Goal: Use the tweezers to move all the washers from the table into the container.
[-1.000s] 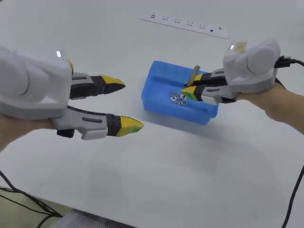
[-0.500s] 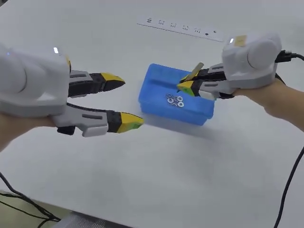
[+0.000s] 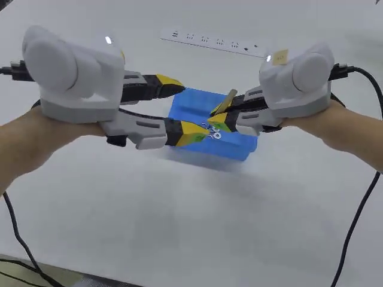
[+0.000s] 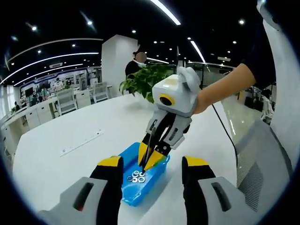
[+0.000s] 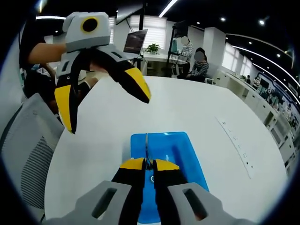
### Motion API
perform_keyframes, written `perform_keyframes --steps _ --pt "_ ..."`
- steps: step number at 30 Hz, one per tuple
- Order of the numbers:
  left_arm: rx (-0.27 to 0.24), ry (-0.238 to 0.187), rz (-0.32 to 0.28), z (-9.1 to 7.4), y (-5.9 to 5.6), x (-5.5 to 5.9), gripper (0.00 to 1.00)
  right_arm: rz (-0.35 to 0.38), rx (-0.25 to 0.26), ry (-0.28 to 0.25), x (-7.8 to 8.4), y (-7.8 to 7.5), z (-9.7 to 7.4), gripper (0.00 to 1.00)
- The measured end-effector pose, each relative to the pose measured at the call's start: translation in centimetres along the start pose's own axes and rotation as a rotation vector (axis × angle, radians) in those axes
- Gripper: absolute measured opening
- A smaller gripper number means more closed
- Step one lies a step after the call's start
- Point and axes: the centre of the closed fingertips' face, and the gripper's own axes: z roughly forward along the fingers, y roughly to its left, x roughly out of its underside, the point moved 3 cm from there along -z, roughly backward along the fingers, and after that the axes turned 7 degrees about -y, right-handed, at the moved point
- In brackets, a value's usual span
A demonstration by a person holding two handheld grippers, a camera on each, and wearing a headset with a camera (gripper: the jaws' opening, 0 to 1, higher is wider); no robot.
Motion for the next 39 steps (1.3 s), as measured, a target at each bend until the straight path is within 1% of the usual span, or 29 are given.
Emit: perform_keyframes --steps 2,3,4,5,7,10,11,13,14,16,17,18,19,20,21,24,28,29,31,33,35,37,39 --pt "0.035 0.003 0.010 0.9 -0.3 -0.5 0.48 -0.022 -0.005 0.007 -0.3 0.4 -0.2 0.07" --pt "0.046 0.016 0.023 1.4 -0.4 -0.6 0.41 -0.032 -0.011 0.006 -0.5 0.8 -0.3 0.07" --pt "0.048 0.019 0.029 1.6 -0.4 -0.6 0.34 -0.040 -0.014 0.006 -0.6 1.0 -0.4 0.07" --pt "0.053 0.026 0.044 2.0 -0.4 -0.8 0.32 -0.046 -0.017 0.006 -0.7 1.1 -0.4 0.07" --pt "0.066 0.033 0.055 2.5 -0.4 -0.9 0.33 -0.061 -0.025 0.006 -1.0 1.6 -0.6 0.07" --pt "0.103 0.040 0.092 3.0 -0.9 -1.2 0.29 -0.082 -0.037 0.007 -1.2 2.2 -0.8 0.07" --pt "0.125 0.050 0.114 3.1 -1.2 -1.3 0.27 -0.084 -0.040 0.007 -1.2 2.3 -0.8 0.07" --pt "0.145 0.067 0.142 3.2 -1.5 -1.2 0.25 -0.091 -0.045 0.006 -1.3 2.6 -0.8 0.07" --pt "0.155 0.070 0.145 3.1 -1.7 -1.2 0.24 -0.094 -0.050 0.005 -1.4 2.7 -0.9 0.07" --pt "0.178 0.076 0.159 3.1 -2.1 -1.2 0.18 -0.101 -0.056 0.004 -1.5 2.9 -0.9 0.07" --pt "0.182 0.079 0.168 3.1 -2.2 -1.1 0.13 -0.105 -0.060 0.004 -1.6 3.1 -0.9 0.07" --pt "0.211 0.086 0.179 2.9 -2.6 -1.1 0.11 -0.106 -0.059 0.005 -1.6 3.1 -0.9 0.07" --pt "0.222 0.080 0.212 2.8 -2.9 -1.2 0.08 -0.110 -0.058 0.005 -1.6 3.1 -1.0 0.07" --pt "0.201 0.076 0.284 2.7 -2.8 -1.4 0.08 -0.109 -0.058 0.004 -1.7 3.2 -1.1 0.07" --pt "0.208 0.082 0.292 2.6 -3.0 -1.4 0.08 -0.109 -0.057 0.002 -1.7 3.2 -1.1 0.07" --pt "0.214 0.073 0.304 2.0 -3.5 -1.6 0.07 -0.113 -0.062 -0.010 -1.9 3.6 -1.6 0.07" --pt "0.236 0.044 0.310 1.2 -4.3 -1.9 0.06 -0.132 -0.073 -0.019 -2.3 4.7 -2.2 0.07" --pt "0.245 0.032 0.302 0.9 -4.6 -1.9 0.06 -0.136 -0.076 -0.019 -2.3 4.9 -2.3 0.07" --pt "0.256 0.015 0.279 0.6 -4.7 -1.6 0.06 -0.154 -0.088 -0.007 -2.2 5.6 -2.5 0.07" --pt "0.269 -0.014 0.226 0.2 -5.0 -1.2 0.06 -0.163 -0.100 0.003 -1.9 6.2 -2.8 0.07" --pt "0.273 -0.015 0.214 -0.2 -5.2 -0.8 0.06 -0.161 -0.108 0.014 -1.6 6.7 -3.0 0.07" --pt "0.281 -0.014 0.203 -0.6 -5.6 -0.4 0.06 -0.161 -0.114 0.022 -1.4 7.3 -3.3 0.07" --pt "0.287 -0.019 0.195 -0.8 -5.9 -0.2 0.06 -0.159 -0.119 0.027 -1.4 7.7 -3.6 0.07"
